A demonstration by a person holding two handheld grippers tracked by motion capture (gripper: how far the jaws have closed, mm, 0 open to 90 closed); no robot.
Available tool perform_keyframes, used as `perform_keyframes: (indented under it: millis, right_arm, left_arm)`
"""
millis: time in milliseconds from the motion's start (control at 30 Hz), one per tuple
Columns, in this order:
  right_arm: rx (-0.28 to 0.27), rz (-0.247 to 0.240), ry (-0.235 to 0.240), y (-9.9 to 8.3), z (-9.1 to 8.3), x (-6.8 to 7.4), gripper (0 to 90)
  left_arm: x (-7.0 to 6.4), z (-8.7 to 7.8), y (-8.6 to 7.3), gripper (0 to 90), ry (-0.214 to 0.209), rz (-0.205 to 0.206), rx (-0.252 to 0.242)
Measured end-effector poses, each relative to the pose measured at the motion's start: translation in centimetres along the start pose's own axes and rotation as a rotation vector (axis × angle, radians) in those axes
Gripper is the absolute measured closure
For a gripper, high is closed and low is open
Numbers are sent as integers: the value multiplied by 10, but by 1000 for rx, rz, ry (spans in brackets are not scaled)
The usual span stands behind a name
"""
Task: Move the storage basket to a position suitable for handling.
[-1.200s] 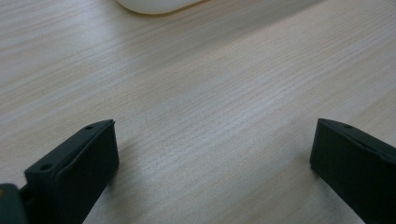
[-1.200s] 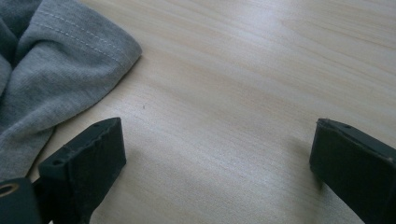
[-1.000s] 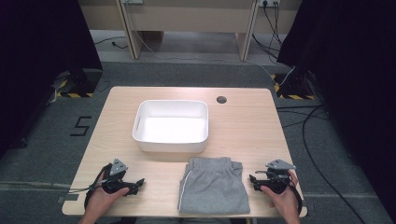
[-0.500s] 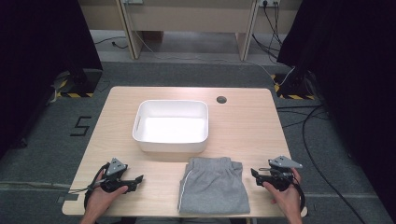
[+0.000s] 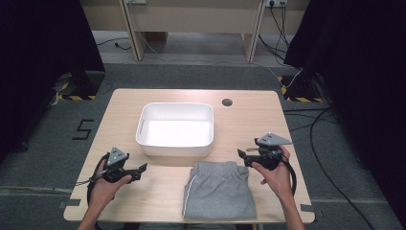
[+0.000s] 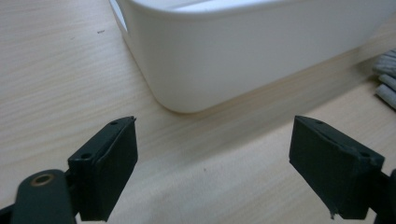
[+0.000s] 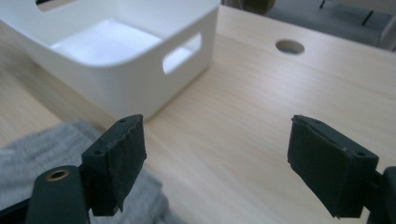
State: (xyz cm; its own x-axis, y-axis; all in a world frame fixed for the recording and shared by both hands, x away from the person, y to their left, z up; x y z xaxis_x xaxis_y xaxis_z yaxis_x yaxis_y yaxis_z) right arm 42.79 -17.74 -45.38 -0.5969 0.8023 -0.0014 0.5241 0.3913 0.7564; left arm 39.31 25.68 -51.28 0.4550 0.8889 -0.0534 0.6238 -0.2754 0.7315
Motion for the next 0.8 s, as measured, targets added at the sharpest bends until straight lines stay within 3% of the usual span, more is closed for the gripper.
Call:
perform_keyframes:
  millis: [200,367,433,733,800]
  right_arm:
    - [-17,-45,58,44,19,16,261]
    - [6,-54,102,70,45,27,310]
    - [21,-43,116,75,55,30,325]
    - [120,-43,98,85,101,32,387]
    - [136,-45,92,85,107,30,400]
  left_arm:
    - [8,6,15,151,-15,-27,-6]
    - [9,13,24,150,-11,-20,-13]
    - [9,17,26,150,-14,-10,-6]
    - [4,30,34,151,-23,6,-5]
    - [3,32,35,142,-7,10,0]
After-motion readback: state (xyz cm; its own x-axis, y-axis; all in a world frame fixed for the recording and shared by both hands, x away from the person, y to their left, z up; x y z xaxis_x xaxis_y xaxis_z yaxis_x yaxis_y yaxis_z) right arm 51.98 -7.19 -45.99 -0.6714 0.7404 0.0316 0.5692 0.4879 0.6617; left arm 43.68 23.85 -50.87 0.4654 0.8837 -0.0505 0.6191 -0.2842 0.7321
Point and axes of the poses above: each handheld gripper's, and its own axes: z roughly forward along the jaws, y roughly out of its top, x roughly to its left, the point moved 5 cm from there along z, roughly forward along the jaws, and after that the axes turned 8 degrees about x, right-handed, at the moved point
